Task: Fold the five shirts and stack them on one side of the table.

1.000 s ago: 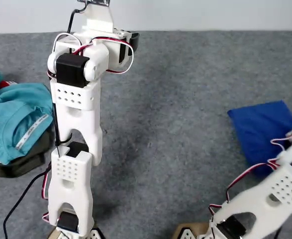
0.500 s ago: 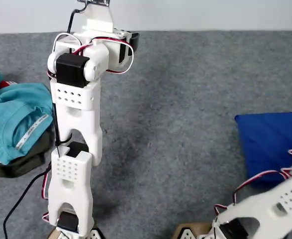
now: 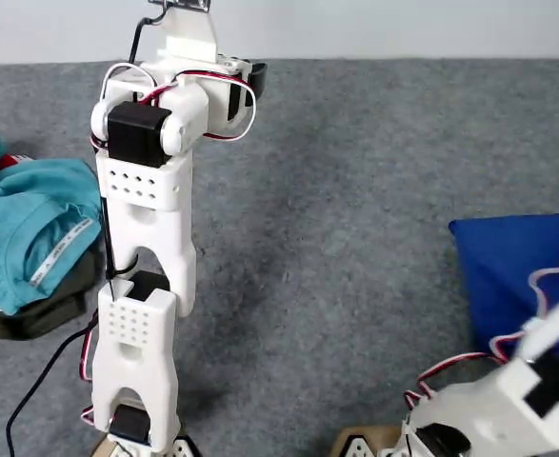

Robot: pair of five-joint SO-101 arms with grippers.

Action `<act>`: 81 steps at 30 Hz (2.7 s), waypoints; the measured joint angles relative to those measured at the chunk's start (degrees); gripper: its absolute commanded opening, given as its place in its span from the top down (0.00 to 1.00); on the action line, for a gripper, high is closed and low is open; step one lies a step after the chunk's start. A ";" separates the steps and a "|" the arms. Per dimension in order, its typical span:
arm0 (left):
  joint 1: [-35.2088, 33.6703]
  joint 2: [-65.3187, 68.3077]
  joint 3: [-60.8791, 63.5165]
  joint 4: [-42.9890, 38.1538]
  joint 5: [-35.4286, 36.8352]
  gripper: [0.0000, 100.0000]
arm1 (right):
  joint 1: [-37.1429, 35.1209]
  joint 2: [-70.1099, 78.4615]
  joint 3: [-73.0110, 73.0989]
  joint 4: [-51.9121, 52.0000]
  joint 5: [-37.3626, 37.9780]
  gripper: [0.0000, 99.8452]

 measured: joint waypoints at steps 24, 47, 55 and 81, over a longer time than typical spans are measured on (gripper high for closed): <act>-50.11 -26.73 57.85 0.00 -1.14 0.73 | -35.78 -24.35 26.37 3.08 25.41 0.59; -64.00 -42.20 103.56 -31.56 -1.93 0.74 | -47.65 -24.35 33.41 0.26 25.58 0.59; -56.70 -42.20 114.29 -46.68 -1.93 0.85 | -47.74 -24.35 33.58 0.26 25.58 0.59; -28.31 -42.20 115.16 -43.25 -10.46 0.99 | -47.82 -26.11 33.58 0.26 25.58 0.59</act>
